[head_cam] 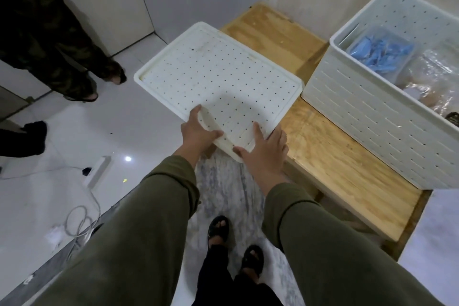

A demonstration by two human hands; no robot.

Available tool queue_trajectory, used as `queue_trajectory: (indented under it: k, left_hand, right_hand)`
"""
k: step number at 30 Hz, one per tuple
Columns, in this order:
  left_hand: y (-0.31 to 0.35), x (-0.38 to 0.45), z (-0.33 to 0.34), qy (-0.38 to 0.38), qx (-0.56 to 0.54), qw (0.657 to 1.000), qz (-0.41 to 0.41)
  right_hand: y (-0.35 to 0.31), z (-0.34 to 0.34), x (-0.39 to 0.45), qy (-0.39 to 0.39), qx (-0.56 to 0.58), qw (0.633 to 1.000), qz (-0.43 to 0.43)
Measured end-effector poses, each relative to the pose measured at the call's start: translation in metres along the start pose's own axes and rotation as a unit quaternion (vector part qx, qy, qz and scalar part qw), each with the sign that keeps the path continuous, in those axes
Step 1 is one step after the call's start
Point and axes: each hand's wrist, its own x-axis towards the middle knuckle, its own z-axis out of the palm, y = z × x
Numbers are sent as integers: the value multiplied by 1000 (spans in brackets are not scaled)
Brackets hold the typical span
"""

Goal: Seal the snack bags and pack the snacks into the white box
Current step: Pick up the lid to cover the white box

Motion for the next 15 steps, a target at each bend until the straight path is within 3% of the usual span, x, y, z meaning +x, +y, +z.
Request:
queue_trajectory:
  k: [4,8,15]
  left_hand:
    - [-15,-19,-4,7,-11,1000,-3]
    - [-29,-37,-7,19,-14,1000,-2]
    - [-31,-67,-28,42,-23,999,1]
  right_hand:
    - [2,1,-19,22,83,996,-5]
    - [5,2,-35,-67,221,973,10]
    - [-5,-16,-58,-93,227,969,-33]
